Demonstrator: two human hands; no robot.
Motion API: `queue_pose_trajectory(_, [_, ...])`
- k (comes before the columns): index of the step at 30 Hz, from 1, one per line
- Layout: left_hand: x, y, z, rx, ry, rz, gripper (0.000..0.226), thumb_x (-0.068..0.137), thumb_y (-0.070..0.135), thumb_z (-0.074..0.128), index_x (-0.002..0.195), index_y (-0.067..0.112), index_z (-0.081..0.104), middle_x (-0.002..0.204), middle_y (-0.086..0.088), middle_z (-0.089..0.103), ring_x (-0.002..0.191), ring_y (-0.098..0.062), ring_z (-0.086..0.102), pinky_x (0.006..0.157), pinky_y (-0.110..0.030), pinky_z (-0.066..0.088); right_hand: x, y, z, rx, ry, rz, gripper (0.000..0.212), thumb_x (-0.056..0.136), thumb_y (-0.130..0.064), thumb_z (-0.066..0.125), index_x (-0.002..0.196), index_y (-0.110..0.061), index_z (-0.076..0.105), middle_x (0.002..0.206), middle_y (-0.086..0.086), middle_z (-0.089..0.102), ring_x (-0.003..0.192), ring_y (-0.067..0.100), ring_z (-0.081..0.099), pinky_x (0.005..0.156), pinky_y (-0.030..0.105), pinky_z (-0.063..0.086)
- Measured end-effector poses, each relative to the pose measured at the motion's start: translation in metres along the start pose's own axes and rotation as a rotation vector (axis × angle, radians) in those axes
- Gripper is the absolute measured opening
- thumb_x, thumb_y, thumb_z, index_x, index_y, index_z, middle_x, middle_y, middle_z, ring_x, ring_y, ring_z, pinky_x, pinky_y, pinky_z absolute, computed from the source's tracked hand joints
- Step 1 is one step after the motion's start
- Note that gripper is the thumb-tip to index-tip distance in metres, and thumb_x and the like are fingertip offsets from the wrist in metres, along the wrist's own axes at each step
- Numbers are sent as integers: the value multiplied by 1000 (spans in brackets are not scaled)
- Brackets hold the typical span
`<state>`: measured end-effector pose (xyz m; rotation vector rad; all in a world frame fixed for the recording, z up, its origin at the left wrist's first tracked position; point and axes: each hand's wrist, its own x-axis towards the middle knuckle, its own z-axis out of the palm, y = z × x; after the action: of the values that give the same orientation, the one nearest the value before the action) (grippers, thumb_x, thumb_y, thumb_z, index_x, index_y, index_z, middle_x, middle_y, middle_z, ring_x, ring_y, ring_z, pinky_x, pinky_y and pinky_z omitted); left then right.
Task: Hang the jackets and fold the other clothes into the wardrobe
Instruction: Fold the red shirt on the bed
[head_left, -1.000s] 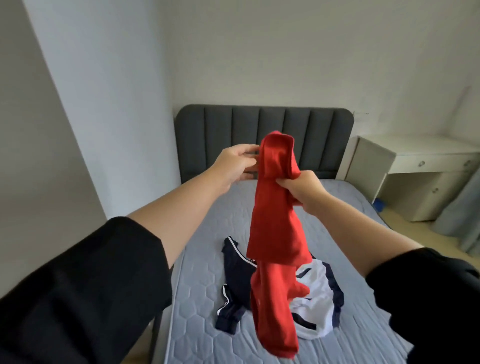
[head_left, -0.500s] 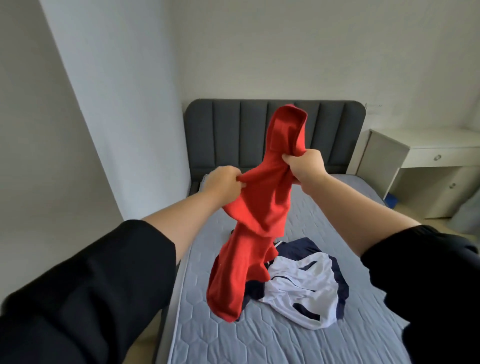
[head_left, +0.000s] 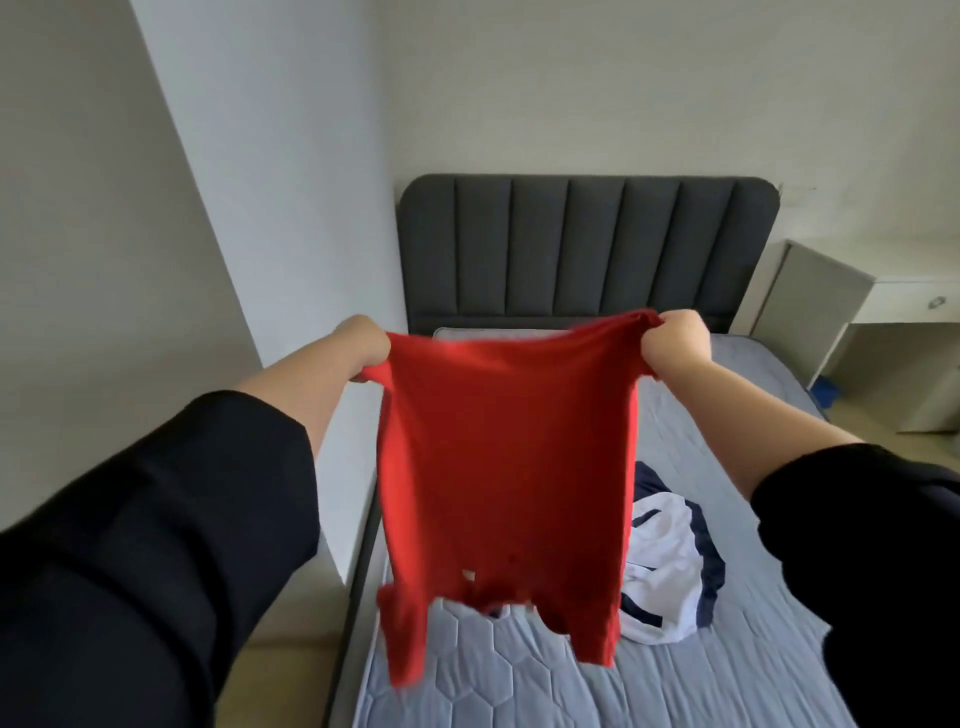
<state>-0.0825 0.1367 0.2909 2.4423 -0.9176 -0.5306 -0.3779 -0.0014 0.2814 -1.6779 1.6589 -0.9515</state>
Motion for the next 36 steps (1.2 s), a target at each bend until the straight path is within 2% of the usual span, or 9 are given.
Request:
queue_pose_trajectory(3, [11, 7, 3, -516, 178, -23, 31, 91, -6, 39, 112, -3, 61, 111, -22, 62, 94, -38, 63, 61, -37, 54, 6, -10, 18, 97, -86, -33, 20, 86, 1, 46, 90, 2, 66, 86, 19, 67, 80, 33, 67, 78, 47, 57])
queue_pose_trajectory(6, [8, 22, 13, -873, 43, -93, 24, 92, -10, 40, 108, -4, 57, 100, -19, 58, 64, -31, 58, 30, -30, 46, 9, -17, 40, 119, -183, -43, 23, 80, 7, 52, 85, -4, 71, 74, 10, 70, 77, 26, 68, 75, 39, 59])
queue_pose_trajectory(9, [13, 22, 24, -801, 17, -23, 24, 88, -9, 48, 108, -9, 61, 87, -17, 61, 73, -34, 64, 51, -39, 58, 9, -12, 56, 211, -173, -49, 40, 74, 15, 45, 84, -11, 74, 70, 3, 71, 77, 25, 70, 69, 33, 60])
queue_pose_trajectory(12, [21, 15, 29, -588, 87, 136, 31, 80, -6, 54, 109, 0, 67, 93, -11, 63, 90, -29, 62, 83, -38, 55, 13, -2, 69, 307, -128, -73, 54, 71, 13, 31, 94, -16, 71, 95, 10, 71, 95, 30, 67, 87, 44, 55])
queue_pose_trajectory(18, [36, 1, 22, -539, 262, 247, 20, 78, 13, 59, 98, 15, 62, 80, 5, 58, 76, -19, 56, 60, -26, 42, 16, 0, 70, 332, -2, -69, 52, 68, 7, 29, 91, -21, 67, 87, 2, 67, 88, 20, 62, 83, 35, 54])
queue_pose_trajectory(24, [29, -41, 51, -553, 240, 198, 34, 80, -2, 41, 97, 13, 66, 100, -5, 65, 95, -26, 60, 76, -29, 47, -14, 32, 83, 203, 58, 38, 27, 77, 7, 39, 74, -14, 56, 74, -1, 59, 76, 17, 54, 68, 27, 44])
queue_pose_trajectory(28, [13, -59, 71, -622, 5, 17, 31, 84, -5, 40, 87, 4, 70, 94, -18, 64, 91, -33, 62, 78, -37, 51, -47, 55, 94, 181, 90, 123, 28, 82, 6, 34, 87, -9, 58, 84, 8, 59, 80, 20, 53, 71, 32, 45])
queue_pose_trajectory(31, [-16, -55, 78, -645, -187, 59, 33, 85, -9, 39, 68, 11, 59, 73, -11, 56, 65, -22, 54, 62, -30, 51, -73, 44, 106, 175, -42, 89, 39, 82, 11, 31, 99, 1, 65, 89, 12, 61, 85, 23, 56, 74, 30, 48])
queue_pose_trajectory(36, [-47, -38, 59, -462, -383, 409, 39, 83, -15, 33, 84, 6, 65, 77, -13, 61, 68, -22, 60, 70, -34, 56, -129, 4, 113, 190, -642, -10, 49, 83, 16, 32, 113, -6, 63, 76, 12, 67, 55, 16, 64, 46, 20, 50])
